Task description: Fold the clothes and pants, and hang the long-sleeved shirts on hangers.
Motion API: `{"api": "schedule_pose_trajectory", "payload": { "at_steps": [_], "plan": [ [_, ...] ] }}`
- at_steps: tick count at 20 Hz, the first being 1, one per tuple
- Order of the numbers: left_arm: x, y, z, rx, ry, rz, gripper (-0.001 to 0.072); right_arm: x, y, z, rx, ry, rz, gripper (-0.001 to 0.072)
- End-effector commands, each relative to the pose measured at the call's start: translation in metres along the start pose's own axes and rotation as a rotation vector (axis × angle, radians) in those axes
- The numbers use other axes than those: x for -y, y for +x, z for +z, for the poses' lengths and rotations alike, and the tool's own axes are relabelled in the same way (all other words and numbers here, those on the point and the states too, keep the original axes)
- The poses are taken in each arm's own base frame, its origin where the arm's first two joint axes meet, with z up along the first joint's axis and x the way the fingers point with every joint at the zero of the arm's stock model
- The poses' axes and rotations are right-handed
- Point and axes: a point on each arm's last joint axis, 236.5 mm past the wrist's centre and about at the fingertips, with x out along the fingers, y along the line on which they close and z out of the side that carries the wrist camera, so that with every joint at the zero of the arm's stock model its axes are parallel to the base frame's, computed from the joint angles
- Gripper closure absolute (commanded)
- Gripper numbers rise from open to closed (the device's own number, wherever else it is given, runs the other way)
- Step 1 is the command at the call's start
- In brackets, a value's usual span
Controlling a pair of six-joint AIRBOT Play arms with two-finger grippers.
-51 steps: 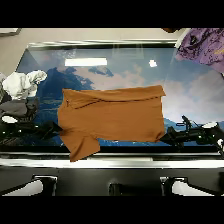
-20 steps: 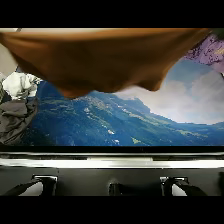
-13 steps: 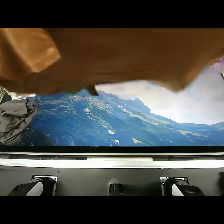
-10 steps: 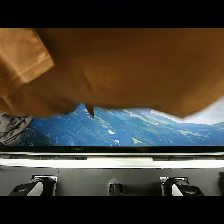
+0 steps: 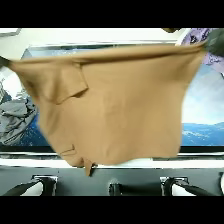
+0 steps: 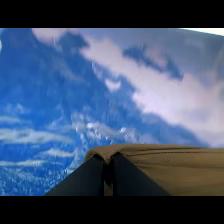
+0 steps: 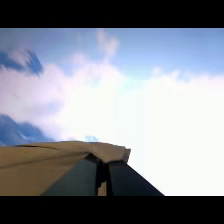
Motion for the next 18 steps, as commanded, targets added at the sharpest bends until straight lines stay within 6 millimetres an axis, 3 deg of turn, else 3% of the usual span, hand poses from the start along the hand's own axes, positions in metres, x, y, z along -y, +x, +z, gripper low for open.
{"api": "schedule_pose_trajectory", "payload": {
  "at_steps": [1, 3, 5, 8, 10, 14, 18],
  "plan": [
    [-0.022, 0.123, -0.04, -0.178, 0.022, -0.011, 0.0691, 0.032, 0.125, -0.05, -0.262, 0.085, -0.001, 0.0685],
    [-0.036, 0.181, -0.045, -0.174, -0.002, 0.002, 0.0691, 0.05, 0.184, -0.073, -0.333, 0.118, -0.011, 0.0685],
    [-0.047, 0.22, -0.051, -0.183, -0.012, 0.011, 0.0691, 0.063, 0.226, -0.092, -0.366, 0.143, -0.02, 0.0685],
    [-0.059, 0.252, -0.062, -0.216, -0.009, 0.021, 0.069, 0.073, 0.258, -0.11, -0.4, 0.16, -0.026, 0.0685],
    [-0.066, 0.255, -0.075, -0.266, 0.009, 0.044, 0.0691, 0.074, 0.261, -0.121, -0.437, 0.164, -0.027, 0.0685],
    [-0.067, 0.243, -0.111, -0.424, 0.014, 0.044, 0.069, 0.079, 0.253, -0.142, -0.532, 0.153, -0.05, 0.0685],
    [-0.064, 0.228, -0.146, -0.581, -0.004, 0.033, 0.0691, 0.073, 0.25, -0.179, -0.664, 0.143, -0.056, 0.0685]
  ]
}}
